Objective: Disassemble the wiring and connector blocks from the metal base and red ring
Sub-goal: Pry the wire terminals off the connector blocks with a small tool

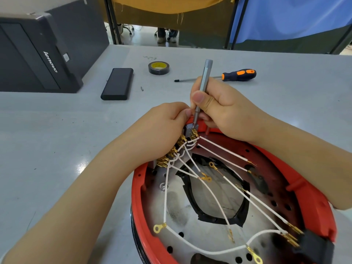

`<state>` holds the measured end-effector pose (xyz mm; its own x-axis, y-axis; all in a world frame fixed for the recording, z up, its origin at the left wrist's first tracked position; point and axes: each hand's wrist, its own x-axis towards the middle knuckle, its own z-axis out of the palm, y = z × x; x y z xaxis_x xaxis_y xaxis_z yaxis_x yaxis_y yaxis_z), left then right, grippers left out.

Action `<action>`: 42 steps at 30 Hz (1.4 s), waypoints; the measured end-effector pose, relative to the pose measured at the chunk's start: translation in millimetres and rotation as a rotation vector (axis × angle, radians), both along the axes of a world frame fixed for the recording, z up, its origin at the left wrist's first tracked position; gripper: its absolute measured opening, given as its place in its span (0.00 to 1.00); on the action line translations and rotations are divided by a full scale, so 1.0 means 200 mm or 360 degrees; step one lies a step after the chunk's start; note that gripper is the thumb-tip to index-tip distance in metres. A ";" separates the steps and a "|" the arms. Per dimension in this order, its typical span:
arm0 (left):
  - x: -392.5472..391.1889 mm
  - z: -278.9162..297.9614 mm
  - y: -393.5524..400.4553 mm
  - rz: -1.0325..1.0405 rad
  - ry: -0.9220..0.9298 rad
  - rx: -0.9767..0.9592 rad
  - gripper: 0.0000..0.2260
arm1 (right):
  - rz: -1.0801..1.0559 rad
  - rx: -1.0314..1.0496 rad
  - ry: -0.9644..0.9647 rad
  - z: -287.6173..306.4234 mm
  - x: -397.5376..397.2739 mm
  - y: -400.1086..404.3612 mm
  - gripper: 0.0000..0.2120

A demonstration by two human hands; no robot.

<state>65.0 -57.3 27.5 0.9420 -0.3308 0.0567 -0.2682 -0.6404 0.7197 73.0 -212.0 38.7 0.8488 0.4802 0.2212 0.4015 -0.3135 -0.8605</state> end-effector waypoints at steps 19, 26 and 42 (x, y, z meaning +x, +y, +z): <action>0.00 0.00 0.00 -0.0024 -0.0002 -0.0007 0.13 | -0.0088 -0.0038 -0.0070 -0.02 0.02 0.01 0.11; 0.00 0.00 0.00 0.0003 0.0013 -0.0005 0.14 | -0.0014 -0.0059 -0.0051 0.00 0.02 0.01 0.11; 0.00 0.00 0.00 0.0014 0.0016 -0.0025 0.13 | -0.0196 -0.0048 0.0015 0.01 0.01 0.03 0.11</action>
